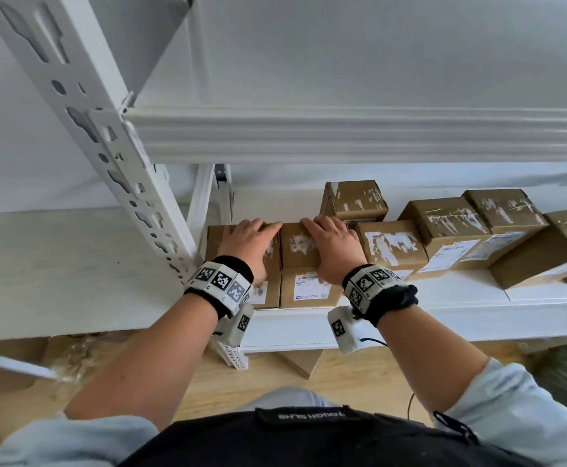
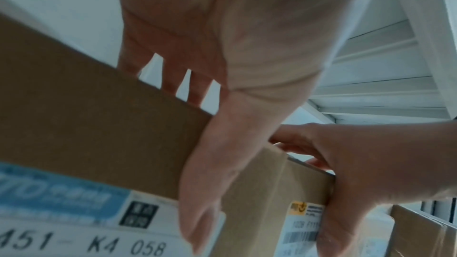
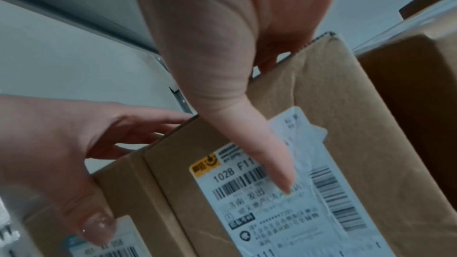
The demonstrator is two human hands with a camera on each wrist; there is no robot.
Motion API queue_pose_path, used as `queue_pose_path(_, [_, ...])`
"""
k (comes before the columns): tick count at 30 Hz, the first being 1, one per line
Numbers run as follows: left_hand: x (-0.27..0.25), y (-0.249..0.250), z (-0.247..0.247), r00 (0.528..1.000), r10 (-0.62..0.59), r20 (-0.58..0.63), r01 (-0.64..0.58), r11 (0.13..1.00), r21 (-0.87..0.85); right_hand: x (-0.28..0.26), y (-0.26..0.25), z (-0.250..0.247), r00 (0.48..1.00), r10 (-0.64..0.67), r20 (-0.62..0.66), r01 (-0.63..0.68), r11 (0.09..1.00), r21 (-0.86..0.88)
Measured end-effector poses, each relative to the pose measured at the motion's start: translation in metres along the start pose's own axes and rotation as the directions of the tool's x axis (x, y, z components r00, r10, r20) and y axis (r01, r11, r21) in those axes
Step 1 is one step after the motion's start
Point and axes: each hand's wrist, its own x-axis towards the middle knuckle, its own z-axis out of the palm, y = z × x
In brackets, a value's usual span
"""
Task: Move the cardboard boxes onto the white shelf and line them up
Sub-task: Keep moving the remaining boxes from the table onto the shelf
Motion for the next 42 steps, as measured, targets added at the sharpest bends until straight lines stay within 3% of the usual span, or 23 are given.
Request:
queue_pose_path(11, [-0.002,0.007,-0.004,0.998,-0.047,0.049,0.048,0.999,-0.017,-0.001,0.004,0.003,0.999,-0.044,0.009,0.044,0.999,0.011])
queue_pose_path(25, [-0.001,0.008,0.002,0.998,-0.056,-0.006,0.056,0.995,-0.082,0.001,0.006,0.007,0.999,-0.037,-0.030,0.039,0.998,0.058])
queue_pose_path(30, [-0.001,0.008,0.002,0.993,-0.096,0.070,0.098,0.995,-0.031,0.002,0.005,0.015,0.998,-0.061,-0.010,0.061,0.998,0.005])
queue_pose_path(33, [-0.002,0.028,-0.002,0.990,-0.119,0.077,0.117,0.992,0.041,0.000,0.020,0.007,0.996,-0.070,0.061,0.073,0.996,-0.045])
queue_pose_path(37, [0.012,0.078,-0.008,1.000,-0.014,0.013,0.013,0.997,0.081,-0.006,0.074,-0.030,0.995,0.098,0.007,-0.099,0.994,0.051])
queue_pose_path(39, [0.025,0.101,-0.007,0.999,0.042,-0.005,-0.041,0.992,0.120,-0.011,0.104,-0.040,0.988,0.140,0.070,-0.140,0.990,-0.007])
queue_pose_path(42, [0.042,0.120,0.002,0.997,0.051,0.050,-0.057,0.990,0.130,-0.016,0.127,-0.030,0.975,0.126,0.183,-0.102,0.986,-0.133])
